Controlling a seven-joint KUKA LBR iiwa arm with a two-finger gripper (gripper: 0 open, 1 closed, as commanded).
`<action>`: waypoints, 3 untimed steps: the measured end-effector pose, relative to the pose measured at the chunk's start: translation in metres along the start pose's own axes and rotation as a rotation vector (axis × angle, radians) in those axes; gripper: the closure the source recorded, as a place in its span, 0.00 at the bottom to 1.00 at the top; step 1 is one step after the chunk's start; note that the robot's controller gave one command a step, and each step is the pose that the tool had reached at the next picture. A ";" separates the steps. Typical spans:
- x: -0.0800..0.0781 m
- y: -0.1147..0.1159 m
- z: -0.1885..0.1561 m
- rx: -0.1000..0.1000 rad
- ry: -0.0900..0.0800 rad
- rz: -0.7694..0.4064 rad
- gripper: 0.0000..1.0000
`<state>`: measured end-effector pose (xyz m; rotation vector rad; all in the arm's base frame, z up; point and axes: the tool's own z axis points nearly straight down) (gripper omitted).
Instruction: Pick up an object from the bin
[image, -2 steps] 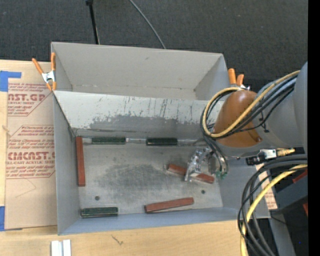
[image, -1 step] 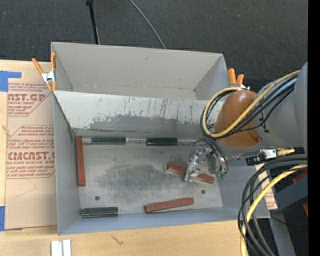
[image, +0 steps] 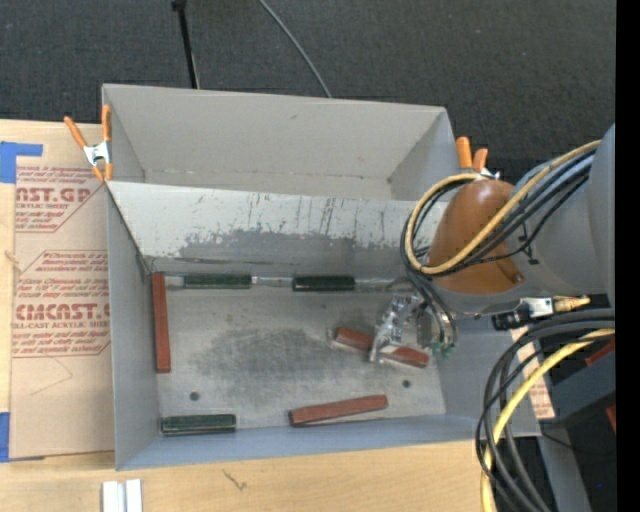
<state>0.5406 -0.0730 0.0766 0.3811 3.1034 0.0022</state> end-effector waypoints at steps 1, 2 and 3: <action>0.002 0.000 -0.004 0.002 0.010 -0.001 1.00; 0.003 0.000 -0.015 0.002 0.015 -0.001 1.00; 0.002 0.000 -0.025 0.002 0.014 0.000 1.00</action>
Offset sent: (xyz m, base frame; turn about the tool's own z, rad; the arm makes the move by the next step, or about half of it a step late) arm -0.0001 0.0000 0.0415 0.0000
